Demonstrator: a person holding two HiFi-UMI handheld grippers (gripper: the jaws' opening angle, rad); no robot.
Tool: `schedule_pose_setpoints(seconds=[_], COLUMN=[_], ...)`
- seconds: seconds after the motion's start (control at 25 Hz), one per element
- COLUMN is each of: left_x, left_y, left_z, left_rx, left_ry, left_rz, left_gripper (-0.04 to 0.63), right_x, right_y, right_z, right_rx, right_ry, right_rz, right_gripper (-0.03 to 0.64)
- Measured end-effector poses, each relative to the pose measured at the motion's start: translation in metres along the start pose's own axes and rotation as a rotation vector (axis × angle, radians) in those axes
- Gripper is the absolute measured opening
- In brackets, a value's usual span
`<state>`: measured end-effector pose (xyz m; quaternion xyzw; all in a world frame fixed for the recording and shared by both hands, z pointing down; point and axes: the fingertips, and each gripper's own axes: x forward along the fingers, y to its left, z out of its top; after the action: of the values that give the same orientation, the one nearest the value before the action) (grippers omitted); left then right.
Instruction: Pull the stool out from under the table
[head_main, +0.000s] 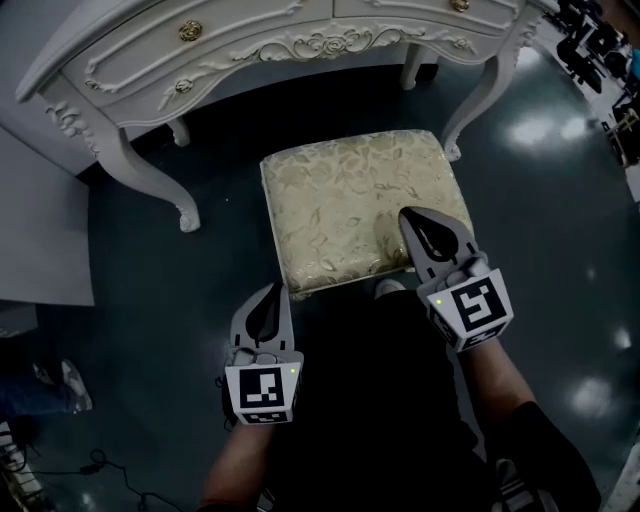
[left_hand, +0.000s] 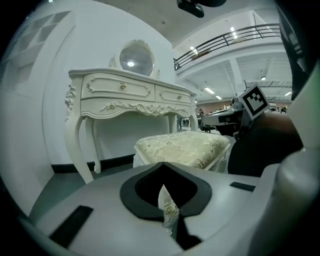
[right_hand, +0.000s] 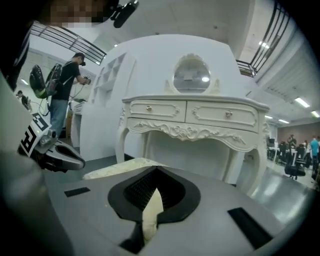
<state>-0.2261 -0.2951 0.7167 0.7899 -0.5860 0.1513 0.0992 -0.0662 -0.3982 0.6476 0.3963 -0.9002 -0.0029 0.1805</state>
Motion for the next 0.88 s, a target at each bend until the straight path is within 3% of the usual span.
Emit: schedule_pose_setpoints(seconds=[0.16, 0.48, 0.68, 0.88], left_x=[-0.002, -0.051, -0.089, -0.141], left_y=[0.007, 0.008, -0.005, -0.013], left_z=[-0.006, 0.012, 0.093, 0.195], left_rx=[-0.007, -0.157, -0.172, -0.174], left_ry=[0.092, 0.303, 0.293, 0.247], left_rz=[0.064, 0.204, 0.189, 0.121], left_gripper=[0.008, 0.008, 0.008, 0.008], right_x=[0.03, 0.02, -0.016, -0.066], right_y=[0.002, 0.008, 0.019, 0.03], right_z=[0.008, 0.058, 0.106, 0.197], right_rx=[-0.005, 0.056, 0.125, 0.171], right_ry=[0.033, 0.17, 0.237, 0.234], right_rz=[0.127, 0.316, 0.33, 0.266], right_gripper=[0.028, 0.028, 0.028, 0.028])
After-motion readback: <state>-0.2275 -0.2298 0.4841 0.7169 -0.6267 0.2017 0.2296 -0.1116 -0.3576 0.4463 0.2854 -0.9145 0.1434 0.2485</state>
